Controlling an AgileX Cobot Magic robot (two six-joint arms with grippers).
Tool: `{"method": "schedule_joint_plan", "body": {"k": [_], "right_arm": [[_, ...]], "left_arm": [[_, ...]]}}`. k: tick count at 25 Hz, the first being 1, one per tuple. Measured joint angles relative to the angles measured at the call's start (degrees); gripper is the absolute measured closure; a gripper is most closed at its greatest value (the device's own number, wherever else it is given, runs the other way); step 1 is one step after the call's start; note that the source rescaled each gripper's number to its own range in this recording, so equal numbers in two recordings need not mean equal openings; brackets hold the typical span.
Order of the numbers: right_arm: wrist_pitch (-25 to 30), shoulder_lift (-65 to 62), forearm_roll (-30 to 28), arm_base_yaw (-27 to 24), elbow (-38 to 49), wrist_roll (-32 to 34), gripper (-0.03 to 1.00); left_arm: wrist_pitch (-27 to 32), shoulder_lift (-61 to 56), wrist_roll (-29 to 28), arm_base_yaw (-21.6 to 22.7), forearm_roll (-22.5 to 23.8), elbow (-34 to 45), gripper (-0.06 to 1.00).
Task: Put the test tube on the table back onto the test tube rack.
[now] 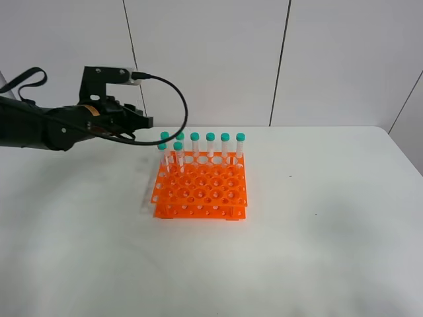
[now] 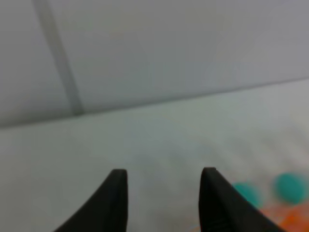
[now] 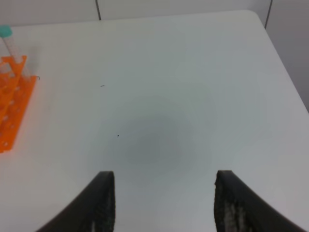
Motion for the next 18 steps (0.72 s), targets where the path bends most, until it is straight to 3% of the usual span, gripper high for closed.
{"method": "schedule_joint_plan", "body": {"k": [6, 14, 18], "right_arm": [[0.0, 0.0, 0.0, 0.0, 0.0, 0.0, 0.22], [0.0, 0.0, 0.0, 0.0, 0.0, 0.0, 0.22], [0.0, 0.0, 0.0, 0.0, 0.0, 0.0, 0.22]], "left_arm": [[12.82, -0.05, -0.19, 5.9, 0.28, 0.0, 0.73], [23.91, -0.6, 3.29, 6.5, 0.7, 0.0, 0.73], [35.35, -3.01, 6.95, 6.56, 0.7, -0.24, 0.73]]}}
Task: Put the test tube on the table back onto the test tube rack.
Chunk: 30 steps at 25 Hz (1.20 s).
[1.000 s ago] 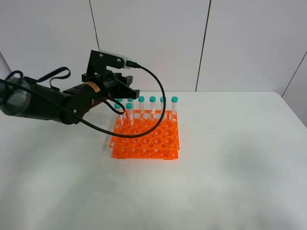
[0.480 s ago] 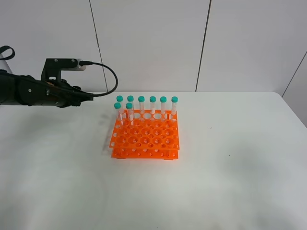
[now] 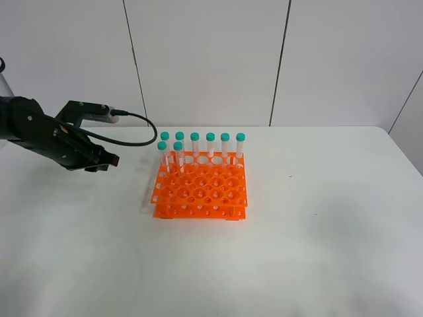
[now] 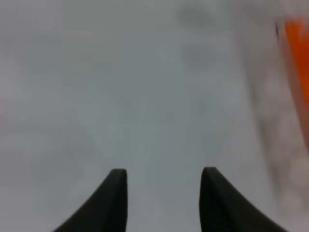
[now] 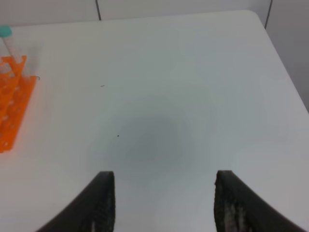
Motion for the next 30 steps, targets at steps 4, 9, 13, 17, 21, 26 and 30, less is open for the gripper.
{"method": "schedule_joint_plan", "body": {"k": [4, 9, 13, 17, 21, 26, 30], "right_arm": [[0.0, 0.0, 0.0, 0.0, 0.0, 0.0, 0.22], [0.0, 0.0, 0.0, 0.0, 0.0, 0.0, 0.22], [0.0, 0.0, 0.0, 0.0, 0.0, 0.0, 0.22], [0.0, 0.0, 0.0, 0.0, 0.0, 0.0, 0.22], [0.0, 0.0, 0.0, 0.0, 0.0, 0.0, 0.22], [0.0, 0.0, 0.0, 0.0, 0.0, 0.0, 0.22], [0.0, 0.0, 0.0, 0.0, 0.0, 0.0, 0.22]], "left_arm": [[15.08, -3.1, 0.94, 0.0, 0.09, -0.27, 0.73], [22.75, -6.11, 1.21, 0.0, 1.34, -0.36, 0.6], [28.14, -6.51, 0.27, 0.0, 1.29, -0.36, 0.09], [35.37, -6.51, -0.37, 0.0, 1.29, -0.36, -0.03], [36.79, -6.51, -4.32, 0.0, 1.29, -0.36, -0.05], [42.97, -7.75, -7.36, 0.0, 1.44, -0.54, -0.06], [48.54, -14.13, -7.41, 0.0, 2.49, -0.58, -0.06]]}}
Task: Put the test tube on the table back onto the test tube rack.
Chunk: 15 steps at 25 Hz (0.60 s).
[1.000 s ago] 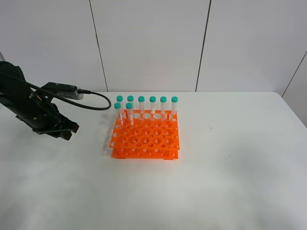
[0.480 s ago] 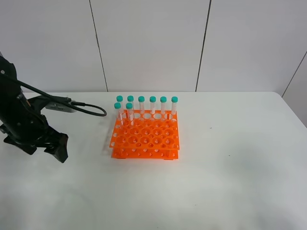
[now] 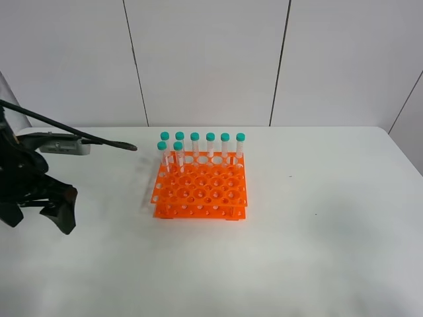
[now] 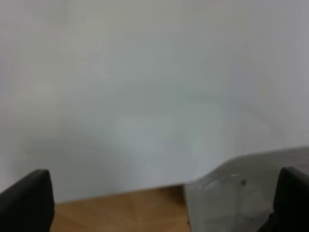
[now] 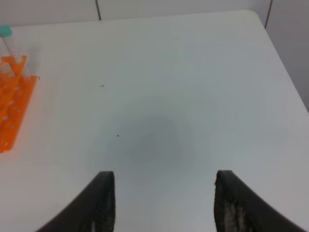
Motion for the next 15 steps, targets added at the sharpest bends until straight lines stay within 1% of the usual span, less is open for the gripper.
{"method": "schedule_joint_plan", "body": {"k": [3, 8, 13, 15], "right_arm": [[0.0, 0.0, 0.0, 0.0, 0.0, 0.0, 0.22], [0.0, 0.0, 0.0, 0.0, 0.0, 0.0, 0.22], [0.0, 0.0, 0.0, 0.0, 0.0, 0.0, 0.22], [0.0, 0.0, 0.0, 0.0, 0.0, 0.0, 0.22]], "left_arm": [[0.87, -6.36, -0.47, 0.0, 0.88, -0.01, -0.06], [1.33, -16.46, -1.88, 0.0, 0.93, 0.36, -0.06], [1.49, -23.73, -1.93, 0.0, 0.88, 0.54, -0.06], [1.49, -26.66, -1.93, 0.0, 0.19, 1.7, -0.06]]}}
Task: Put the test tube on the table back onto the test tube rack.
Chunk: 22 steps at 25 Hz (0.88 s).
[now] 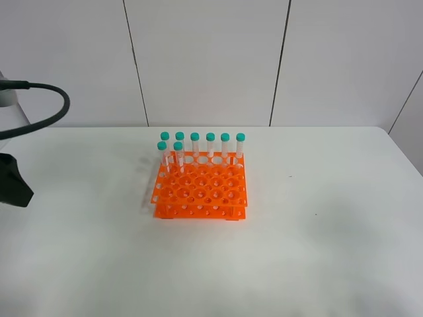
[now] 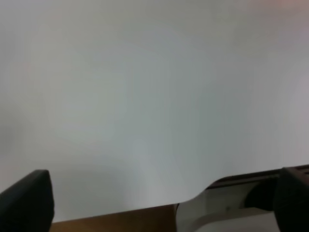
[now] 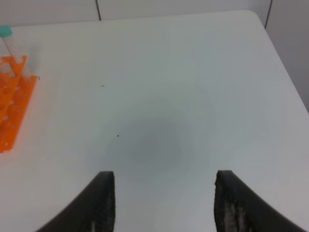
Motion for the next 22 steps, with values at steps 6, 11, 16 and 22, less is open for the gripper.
{"method": "schedule_joint_plan", "body": {"k": [6, 11, 16, 22], "right_arm": [[0.0, 0.0, 0.0, 0.0, 0.0, 0.0, 0.22], [0.0, 0.0, 0.0, 0.0, 0.0, 0.0, 0.22], [0.0, 0.0, 0.0, 0.0, 0.0, 0.0, 0.22], [0.0, 0.0, 0.0, 0.0, 0.0, 0.0, 0.22]], "left_arm": [[-1.16, -12.07, 0.44, 0.0, -1.05, 11.56, -0.06], [-6.62, -22.75, 0.49, 0.0, -1.2, 20.76, -0.06], [-6.92, -30.9, 0.5, 0.0, -1.27, 24.03, -0.06], [-7.76, -38.93, 0.5, 0.0, -1.29, 26.24, -0.06]]}}
